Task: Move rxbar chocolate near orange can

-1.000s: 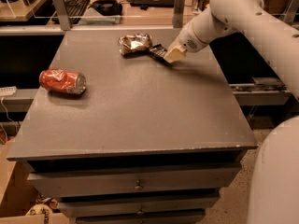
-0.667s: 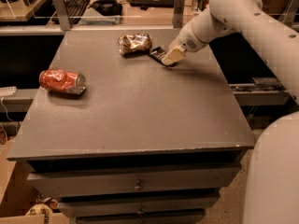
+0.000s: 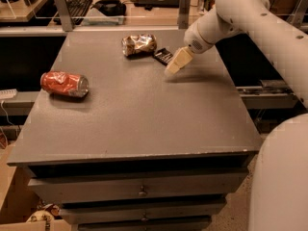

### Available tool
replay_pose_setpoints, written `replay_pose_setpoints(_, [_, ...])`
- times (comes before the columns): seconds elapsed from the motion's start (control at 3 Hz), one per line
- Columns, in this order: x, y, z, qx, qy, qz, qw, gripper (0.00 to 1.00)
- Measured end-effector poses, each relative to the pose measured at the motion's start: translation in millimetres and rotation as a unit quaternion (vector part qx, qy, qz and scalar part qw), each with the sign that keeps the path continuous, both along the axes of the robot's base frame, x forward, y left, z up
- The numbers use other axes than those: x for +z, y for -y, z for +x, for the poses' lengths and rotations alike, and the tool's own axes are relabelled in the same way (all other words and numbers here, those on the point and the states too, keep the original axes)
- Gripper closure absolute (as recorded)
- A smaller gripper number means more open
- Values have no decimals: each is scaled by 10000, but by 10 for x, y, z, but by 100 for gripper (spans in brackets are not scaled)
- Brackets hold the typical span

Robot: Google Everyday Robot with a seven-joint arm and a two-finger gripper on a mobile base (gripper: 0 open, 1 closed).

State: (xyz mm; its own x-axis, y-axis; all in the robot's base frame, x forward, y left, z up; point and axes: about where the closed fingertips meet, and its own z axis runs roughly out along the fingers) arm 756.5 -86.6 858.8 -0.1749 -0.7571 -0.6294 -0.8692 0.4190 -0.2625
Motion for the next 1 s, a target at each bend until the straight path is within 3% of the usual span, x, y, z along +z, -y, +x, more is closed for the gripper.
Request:
replay_pose_setpoints(0.33, [429,498,-460,-13,248,224,9994,0])
replay_pose_setpoints(0.67, [960,863,-927,163,616,352,9973,0])
replay_pose_setpoints(1.0, [920,887,-925,150,596,345,9975,0])
